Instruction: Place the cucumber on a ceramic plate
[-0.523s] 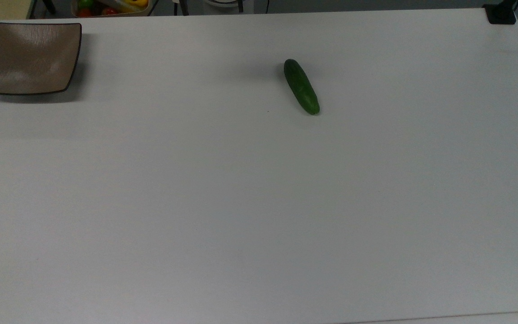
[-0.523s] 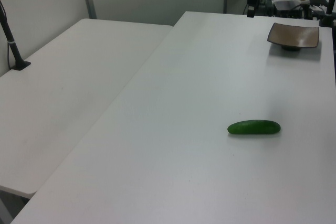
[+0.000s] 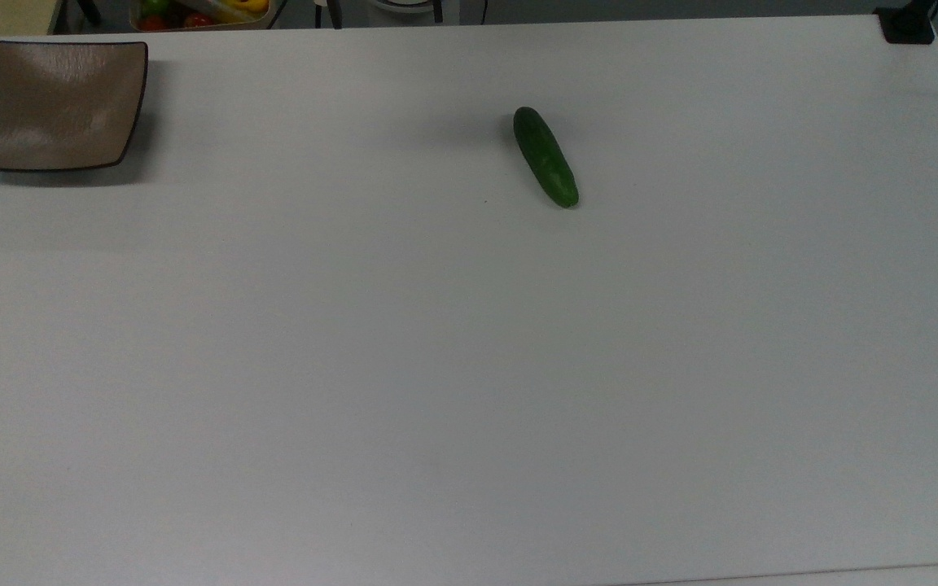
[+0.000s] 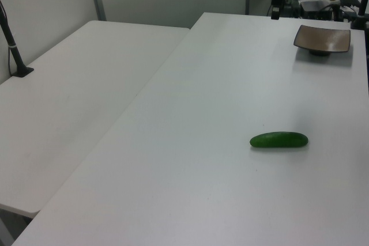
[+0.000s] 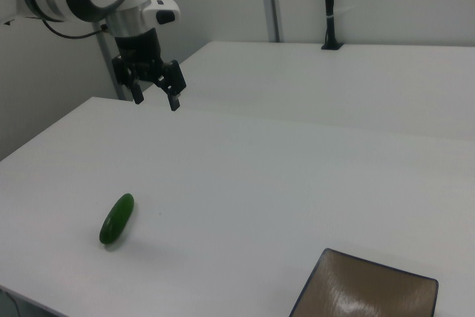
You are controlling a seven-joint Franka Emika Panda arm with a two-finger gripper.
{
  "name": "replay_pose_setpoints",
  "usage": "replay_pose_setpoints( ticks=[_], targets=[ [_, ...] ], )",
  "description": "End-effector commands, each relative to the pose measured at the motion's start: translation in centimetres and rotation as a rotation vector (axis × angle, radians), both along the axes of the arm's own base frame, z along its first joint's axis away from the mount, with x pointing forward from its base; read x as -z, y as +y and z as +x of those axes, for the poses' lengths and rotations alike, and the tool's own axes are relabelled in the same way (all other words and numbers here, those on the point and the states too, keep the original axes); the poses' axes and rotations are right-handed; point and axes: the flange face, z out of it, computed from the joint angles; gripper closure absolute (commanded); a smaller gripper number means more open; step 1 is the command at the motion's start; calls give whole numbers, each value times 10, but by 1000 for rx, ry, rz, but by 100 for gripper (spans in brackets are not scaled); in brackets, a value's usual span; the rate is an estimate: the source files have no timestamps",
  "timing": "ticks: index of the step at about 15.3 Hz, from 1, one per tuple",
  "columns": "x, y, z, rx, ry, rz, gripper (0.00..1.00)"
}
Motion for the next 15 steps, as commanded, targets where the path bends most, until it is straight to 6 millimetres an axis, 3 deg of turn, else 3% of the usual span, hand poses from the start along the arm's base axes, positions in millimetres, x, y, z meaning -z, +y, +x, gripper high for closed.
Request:
replay_pose_setpoints(
  ticks=[1,5,11,15],
  targets=[
    [0,2,-1,-17,-14,22,0],
    [9,9,1,-28,2,21,0],
    [39,59,0,-115,47,12,0],
    [60,79,-8,-153,91,4,0]
  ],
)
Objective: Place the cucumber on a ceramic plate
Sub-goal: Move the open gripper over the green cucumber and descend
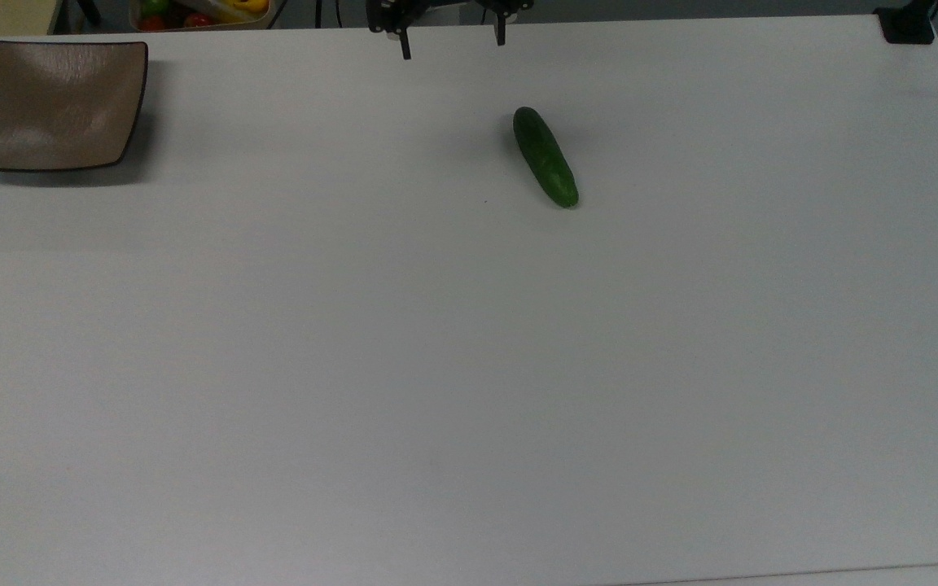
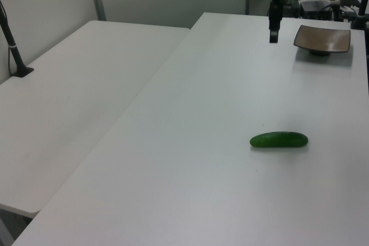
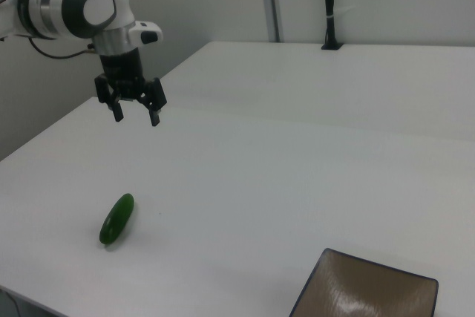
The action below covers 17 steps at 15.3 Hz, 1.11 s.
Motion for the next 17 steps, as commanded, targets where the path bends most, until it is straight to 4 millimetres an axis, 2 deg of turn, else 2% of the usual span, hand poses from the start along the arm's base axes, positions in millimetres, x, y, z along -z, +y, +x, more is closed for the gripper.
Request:
replay_pose_setpoints(
  ticks=[1,5,9,11,15,17],
  targets=[
    [24,21,-11,-51,26,16,0],
    [58,57,-16,-111,88,-5,0],
    [90,82,-24,-157,136,-23,0],
    [117,102,-34,-193,107,-16,0],
    [153,121,-48,-229,77,-11,0],
    [166,123,-53,-236,89,-15,0]
  ],
)
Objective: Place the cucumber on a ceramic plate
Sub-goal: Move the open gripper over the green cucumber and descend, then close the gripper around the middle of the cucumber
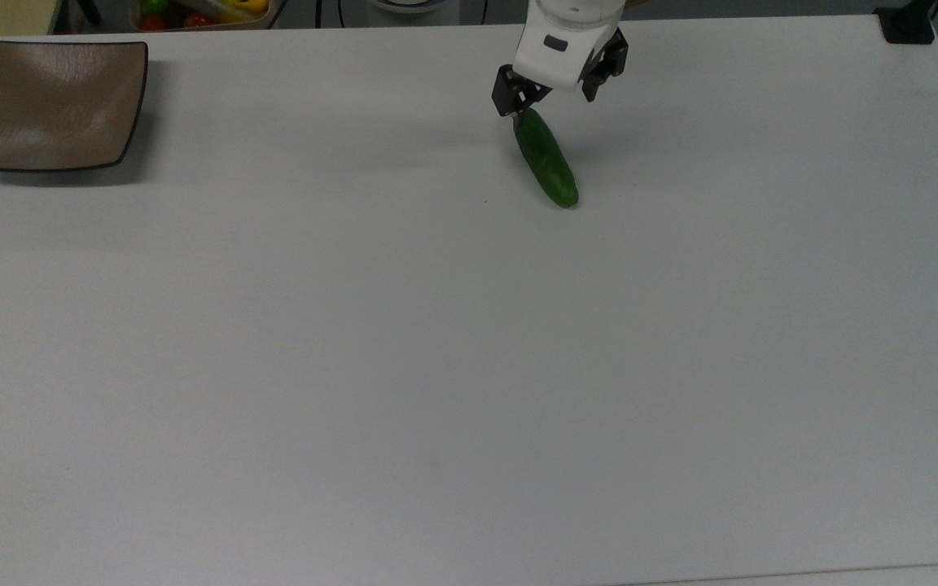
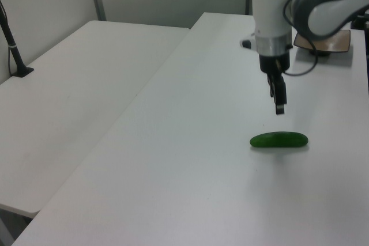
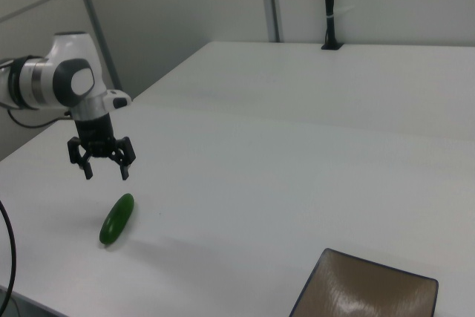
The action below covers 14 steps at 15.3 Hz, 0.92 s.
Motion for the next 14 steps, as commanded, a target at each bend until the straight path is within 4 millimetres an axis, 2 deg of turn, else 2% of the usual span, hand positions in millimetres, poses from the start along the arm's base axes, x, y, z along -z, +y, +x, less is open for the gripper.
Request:
replay_pose_setpoints(
  ticks=[1,2,4,8,14],
  targets=[
    [25,7,-16,-19,2,15,0],
    [35,15,-21,-7,-3,8,0],
    [53,16,-27,49,-28,4,0],
    [78,17,-33,47,-61,1,0],
    [95,15,-29,24,-68,-34,0]
  ],
)
